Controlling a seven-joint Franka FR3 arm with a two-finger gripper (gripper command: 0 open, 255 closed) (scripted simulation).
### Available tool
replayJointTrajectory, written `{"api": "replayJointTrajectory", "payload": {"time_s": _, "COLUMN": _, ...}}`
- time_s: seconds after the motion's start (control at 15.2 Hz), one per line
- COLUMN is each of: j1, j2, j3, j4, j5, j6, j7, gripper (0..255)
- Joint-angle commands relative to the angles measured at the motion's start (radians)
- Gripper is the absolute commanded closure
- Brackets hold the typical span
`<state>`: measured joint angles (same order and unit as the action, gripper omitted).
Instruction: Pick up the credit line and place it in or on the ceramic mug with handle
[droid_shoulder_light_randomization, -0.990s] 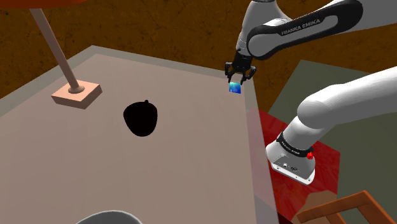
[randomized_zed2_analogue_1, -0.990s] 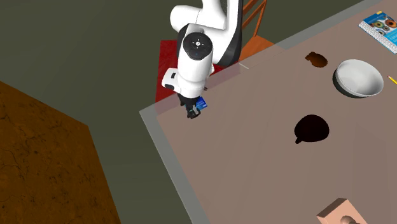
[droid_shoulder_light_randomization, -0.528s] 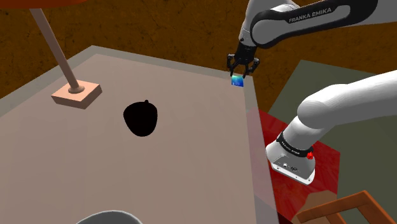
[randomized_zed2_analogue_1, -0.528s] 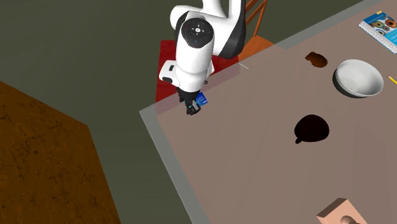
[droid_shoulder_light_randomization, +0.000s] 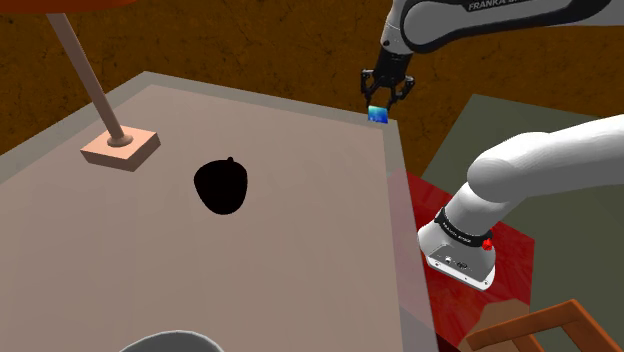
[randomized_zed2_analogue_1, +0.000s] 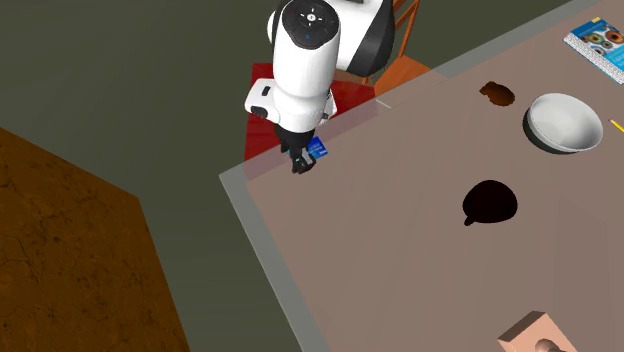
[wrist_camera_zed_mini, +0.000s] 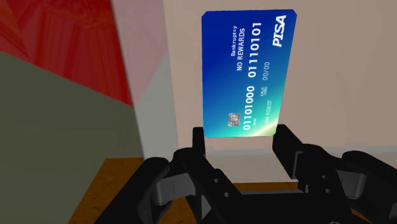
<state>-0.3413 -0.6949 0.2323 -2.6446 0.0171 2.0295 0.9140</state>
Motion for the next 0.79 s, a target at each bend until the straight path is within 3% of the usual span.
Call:
{"api": "replayJointTrajectory", "payload": {"time_s": 0.0, "j1": -0.002, "j2": -0.005, "j3": -0.004, "j4": 0.024, "j5": -0.002, "j6": -0.029, "j7": -0.004, "gripper": 255}}
{"api": "replayJointTrajectory", "payload": {"time_s": 0.53, "j1": -0.004, "j2": -0.02, "j3": -0.016, "j4": 0.114, "j5": -0.007, "j6": -0.133, "j7": -0.015, "gripper": 255}}
{"api": "replayJointTrajectory", "payload": {"time_s": 0.73, "j1": 0.024, "j2": 0.006, "j3": 0.051, "j4": 0.146, "j5": 0.027, "j6": -0.142, "j7": 0.06, "gripper": 255}}
